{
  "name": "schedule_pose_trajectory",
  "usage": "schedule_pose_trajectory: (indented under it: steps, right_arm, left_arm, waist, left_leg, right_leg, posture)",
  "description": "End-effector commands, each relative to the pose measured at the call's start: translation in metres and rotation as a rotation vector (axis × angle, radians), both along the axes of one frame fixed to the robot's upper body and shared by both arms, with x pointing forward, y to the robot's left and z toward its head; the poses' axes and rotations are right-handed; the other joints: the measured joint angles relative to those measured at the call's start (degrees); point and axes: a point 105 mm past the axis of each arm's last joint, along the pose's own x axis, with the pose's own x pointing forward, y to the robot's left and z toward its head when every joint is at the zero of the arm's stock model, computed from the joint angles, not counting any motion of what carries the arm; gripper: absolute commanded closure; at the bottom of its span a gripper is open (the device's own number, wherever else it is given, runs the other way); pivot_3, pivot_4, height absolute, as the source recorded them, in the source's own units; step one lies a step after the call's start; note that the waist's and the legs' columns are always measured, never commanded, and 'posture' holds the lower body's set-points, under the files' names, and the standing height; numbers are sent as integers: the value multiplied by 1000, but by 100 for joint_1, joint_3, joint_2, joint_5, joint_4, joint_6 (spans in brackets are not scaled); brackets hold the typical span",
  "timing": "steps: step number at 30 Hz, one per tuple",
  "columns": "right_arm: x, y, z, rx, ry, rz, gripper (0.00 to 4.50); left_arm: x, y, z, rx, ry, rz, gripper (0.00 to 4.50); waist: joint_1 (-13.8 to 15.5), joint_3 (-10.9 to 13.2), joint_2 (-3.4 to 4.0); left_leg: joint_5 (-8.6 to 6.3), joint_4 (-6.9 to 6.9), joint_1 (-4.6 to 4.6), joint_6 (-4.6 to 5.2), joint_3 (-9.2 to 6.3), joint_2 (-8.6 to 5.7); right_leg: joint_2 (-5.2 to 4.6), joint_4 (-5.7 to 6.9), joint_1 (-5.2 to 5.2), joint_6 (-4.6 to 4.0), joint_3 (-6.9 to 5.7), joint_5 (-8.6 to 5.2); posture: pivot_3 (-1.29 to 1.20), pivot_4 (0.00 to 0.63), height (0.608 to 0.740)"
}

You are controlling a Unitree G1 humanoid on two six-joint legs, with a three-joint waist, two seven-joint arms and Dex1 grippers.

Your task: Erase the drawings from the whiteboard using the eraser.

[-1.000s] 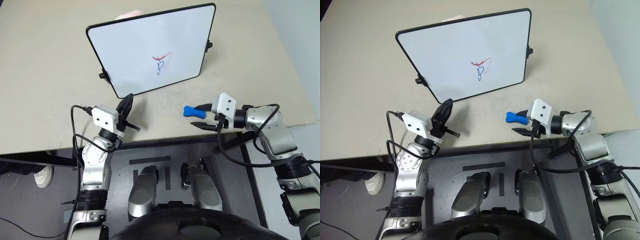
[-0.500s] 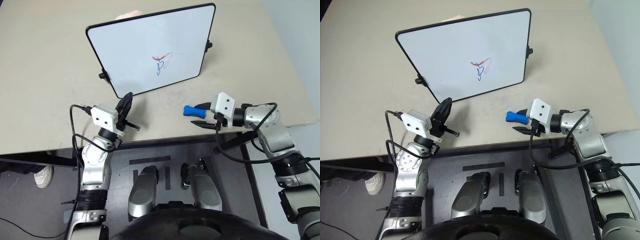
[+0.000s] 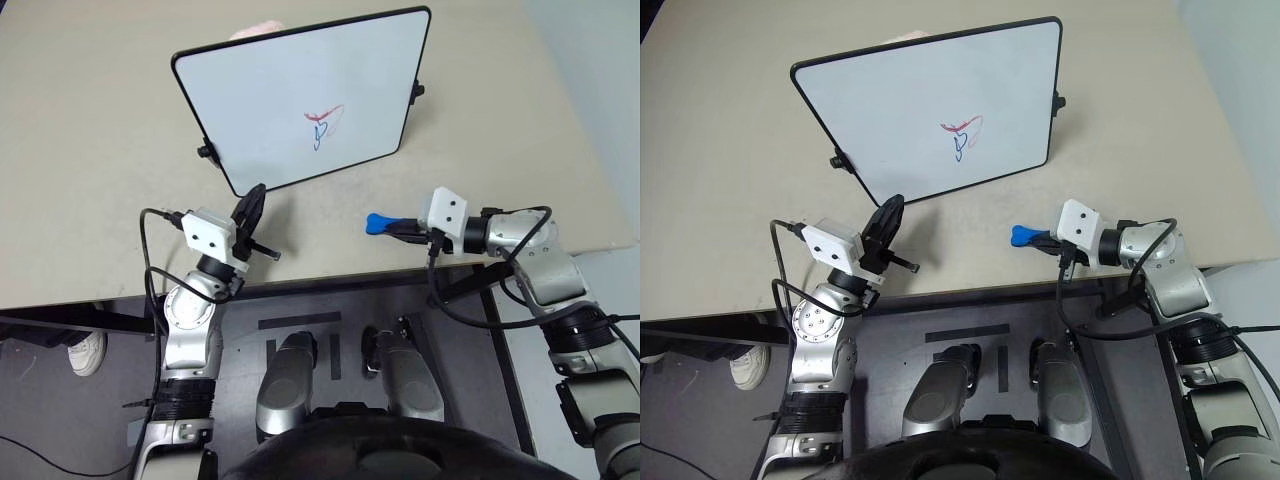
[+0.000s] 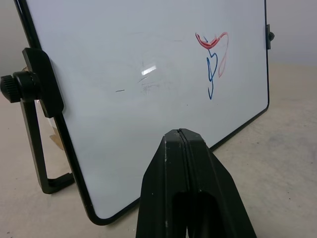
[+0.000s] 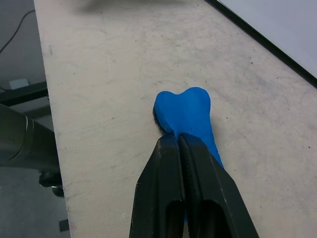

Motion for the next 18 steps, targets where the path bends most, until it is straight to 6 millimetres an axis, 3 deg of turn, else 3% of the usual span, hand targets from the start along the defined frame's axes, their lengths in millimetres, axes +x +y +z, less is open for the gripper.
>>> schedule_pose_trajectory:
  steps: [1, 10, 12, 16, 18]
  right_arm:
    - [2, -1, 4, -8, -40, -2, 4440]
    - [5, -1, 6, -25, -92, -10, 4440]
    - [7, 3, 24, 14, -143, 4, 4440]
    - [22, 18, 81, 127, -350, 13, 4440]
    - [25, 27, 97, 158, -429, 31, 4440]
  left_arm:
    - [-1, -4, 10, -3, -47, -13, 4500]
    - [0, -7, 11, -8, -48, -18, 4500]
    - [0, -6, 11, -7, -49, -17, 4500]
    - [1, -5, 11, -5, -49, -16, 4500]
    - [1, -5, 11, -5, -49, -17, 4500]
  waist:
    - [0, 0, 0]
    - [-1, 0, 0]
    - [-1, 0, 0]
    - [-30, 2, 4]
    - [-51, 2, 4]
  left_leg:
    - [0, 0, 0, 0, 0, 0]
    - [1, 0, 1, -2, 0, 0]
    - [2, 0, 2, -3, 0, 0]
    - [6, 0, 2, -6, 2, 0]
    - [12, 0, 6, 1, 3, 5]
  right_leg:
    - [0, 0, 0, 0, 0, 0]
    - [0, 1, 1, -4, 0, 2]
    - [0, 1, 1, -3, 0, 2]
    - [0, 1, 0, 2, 0, 0]
    - [1, 1, 0, 2, -1, 1]
  posture:
    - [0, 150, 740]
    - [0, 150, 740]
    - [0, 150, 740]
    - [0, 150, 740]
    - [0, 150, 740]
